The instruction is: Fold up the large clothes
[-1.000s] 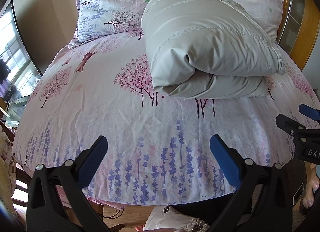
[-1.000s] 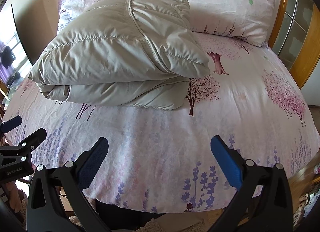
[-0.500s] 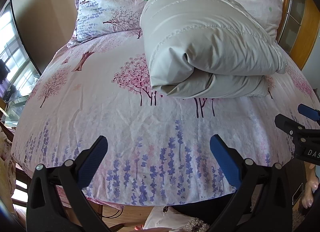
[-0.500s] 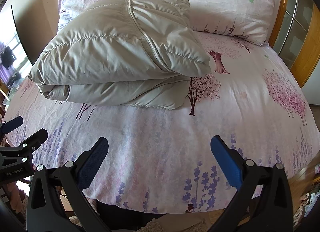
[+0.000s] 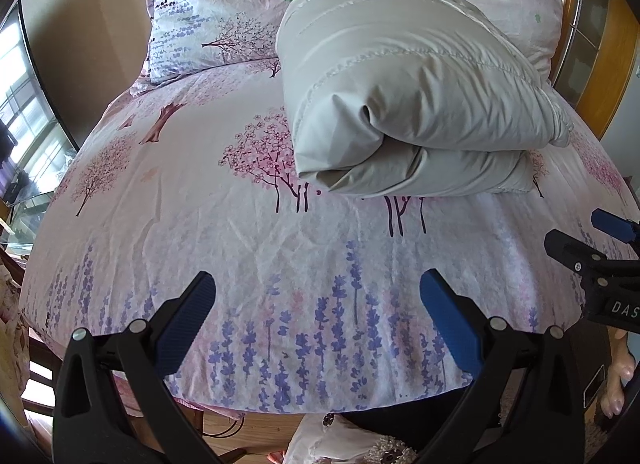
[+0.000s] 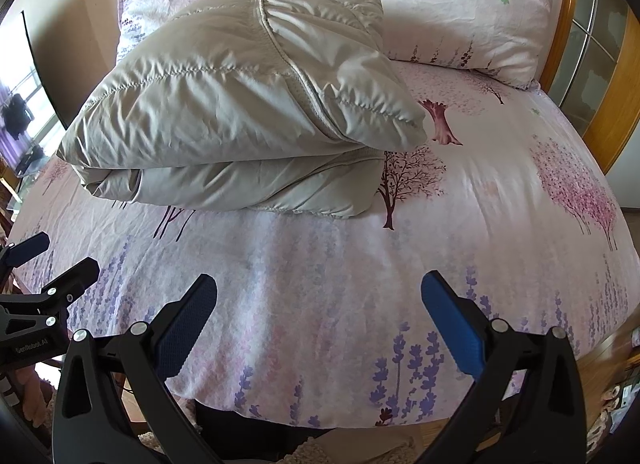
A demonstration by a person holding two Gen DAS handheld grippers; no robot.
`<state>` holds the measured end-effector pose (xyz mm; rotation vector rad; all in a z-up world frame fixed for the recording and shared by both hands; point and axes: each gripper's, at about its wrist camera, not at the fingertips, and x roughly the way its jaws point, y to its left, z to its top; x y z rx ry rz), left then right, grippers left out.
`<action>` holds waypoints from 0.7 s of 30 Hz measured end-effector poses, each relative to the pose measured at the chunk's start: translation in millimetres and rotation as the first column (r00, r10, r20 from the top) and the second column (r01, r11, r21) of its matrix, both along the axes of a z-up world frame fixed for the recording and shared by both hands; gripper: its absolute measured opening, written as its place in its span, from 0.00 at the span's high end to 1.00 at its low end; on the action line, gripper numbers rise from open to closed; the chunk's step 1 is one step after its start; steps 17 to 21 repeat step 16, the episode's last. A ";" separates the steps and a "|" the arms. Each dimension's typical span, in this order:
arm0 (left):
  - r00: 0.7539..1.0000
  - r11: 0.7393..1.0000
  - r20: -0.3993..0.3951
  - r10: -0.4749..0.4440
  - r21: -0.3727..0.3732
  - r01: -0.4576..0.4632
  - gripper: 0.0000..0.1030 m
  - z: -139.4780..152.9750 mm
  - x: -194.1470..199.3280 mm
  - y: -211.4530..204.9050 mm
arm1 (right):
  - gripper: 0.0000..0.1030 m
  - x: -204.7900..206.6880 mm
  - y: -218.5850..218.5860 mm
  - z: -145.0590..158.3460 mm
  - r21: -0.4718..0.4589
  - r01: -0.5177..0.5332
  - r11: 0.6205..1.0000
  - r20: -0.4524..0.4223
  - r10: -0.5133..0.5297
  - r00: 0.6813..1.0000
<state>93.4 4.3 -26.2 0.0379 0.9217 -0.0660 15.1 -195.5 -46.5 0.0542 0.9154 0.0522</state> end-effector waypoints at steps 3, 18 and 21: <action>1.000 1.000 0.000 -0.001 -0.001 0.001 0.02 0.1 -0.1 -0.2 | 0.01 -0.1 0.4 -0.7 0.001 0.002 1.000 0.001 -0.002 1.000; 1.000 1.000 -0.001 -0.005 -0.009 0.005 0.02 1.4 0.8 -3.7 | 0.01 0.2 -0.5 -1.7 0.004 0.004 1.000 -0.003 -0.004 1.000; 1.000 1.000 -0.001 -0.005 -0.009 0.005 0.02 1.4 0.8 -3.7 | 0.01 0.2 -0.5 -1.7 0.004 0.004 1.000 -0.003 -0.004 1.000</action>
